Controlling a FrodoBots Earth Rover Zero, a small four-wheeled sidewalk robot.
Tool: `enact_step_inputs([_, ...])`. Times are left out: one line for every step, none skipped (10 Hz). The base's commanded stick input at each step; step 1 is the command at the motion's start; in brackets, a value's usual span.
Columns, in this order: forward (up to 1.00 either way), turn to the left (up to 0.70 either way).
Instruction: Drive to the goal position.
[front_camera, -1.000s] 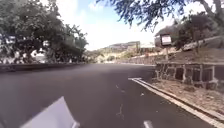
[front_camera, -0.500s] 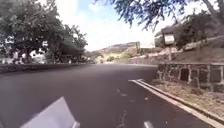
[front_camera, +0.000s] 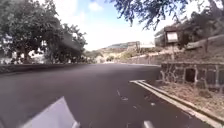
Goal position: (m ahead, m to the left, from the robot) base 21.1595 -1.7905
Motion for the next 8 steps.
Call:
enact_step_inputs([0.45,0.00])
enact_step_inputs([0.45,0.00])
enact_step_inputs([0.45,0.00])
enact_step_inputs([0.45,0.00])
enact_step_inputs([0.45,0.00])
enact_step_inputs([0.45,0.00])
enact_step_inputs([0.45,0.00])
enact_step_inputs([0.45,0.00])
